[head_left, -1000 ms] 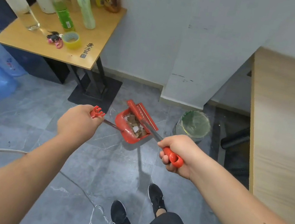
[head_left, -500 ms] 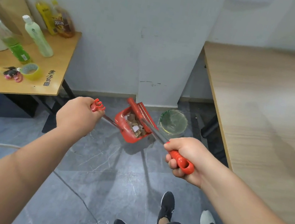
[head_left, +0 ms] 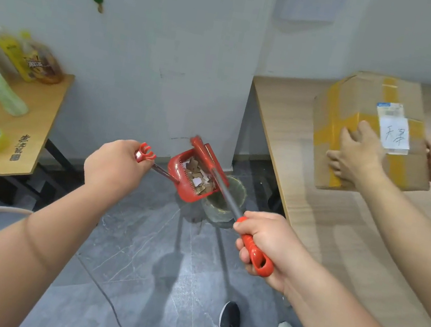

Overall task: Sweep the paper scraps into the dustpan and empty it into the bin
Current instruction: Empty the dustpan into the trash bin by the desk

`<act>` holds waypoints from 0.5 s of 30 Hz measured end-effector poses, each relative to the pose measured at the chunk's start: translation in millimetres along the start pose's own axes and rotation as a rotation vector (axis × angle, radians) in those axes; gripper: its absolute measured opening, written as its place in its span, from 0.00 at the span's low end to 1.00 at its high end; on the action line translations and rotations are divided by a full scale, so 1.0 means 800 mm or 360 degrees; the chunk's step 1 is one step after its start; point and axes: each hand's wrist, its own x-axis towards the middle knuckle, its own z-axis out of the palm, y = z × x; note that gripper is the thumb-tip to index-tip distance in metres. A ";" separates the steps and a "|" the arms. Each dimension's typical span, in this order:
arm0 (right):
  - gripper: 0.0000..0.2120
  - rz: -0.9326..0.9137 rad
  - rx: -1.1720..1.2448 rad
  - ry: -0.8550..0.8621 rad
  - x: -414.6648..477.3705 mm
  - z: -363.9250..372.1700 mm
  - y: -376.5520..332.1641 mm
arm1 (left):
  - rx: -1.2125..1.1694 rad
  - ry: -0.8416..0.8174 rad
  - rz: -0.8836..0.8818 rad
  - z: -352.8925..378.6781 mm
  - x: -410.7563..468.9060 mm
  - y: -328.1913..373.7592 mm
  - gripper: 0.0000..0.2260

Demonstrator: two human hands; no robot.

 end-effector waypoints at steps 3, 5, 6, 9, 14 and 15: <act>0.18 -0.0008 0.0060 0.0023 0.016 -0.008 0.005 | -0.0009 0.0000 0.0036 0.011 0.011 0.017 0.16; 0.16 -0.0006 0.0100 0.0051 0.022 -0.008 0.008 | 0.0006 -0.0010 0.0089 0.021 0.017 0.023 0.16; 0.14 -0.0009 0.0115 0.0070 0.024 -0.007 0.010 | 0.0024 -0.0018 0.0126 0.026 0.021 0.024 0.16; 0.09 -0.0010 0.0187 0.0125 0.032 0.001 0.016 | 0.0114 -0.0045 0.0261 0.038 0.031 0.025 0.15; 0.18 -0.0003 0.0279 0.0259 0.054 0.025 0.037 | 0.0236 -0.0109 0.0499 0.050 0.057 0.009 0.15; 0.19 -0.0007 0.0299 0.0279 0.058 0.031 0.042 | 0.0247 -0.0116 0.0558 0.052 0.062 0.005 0.15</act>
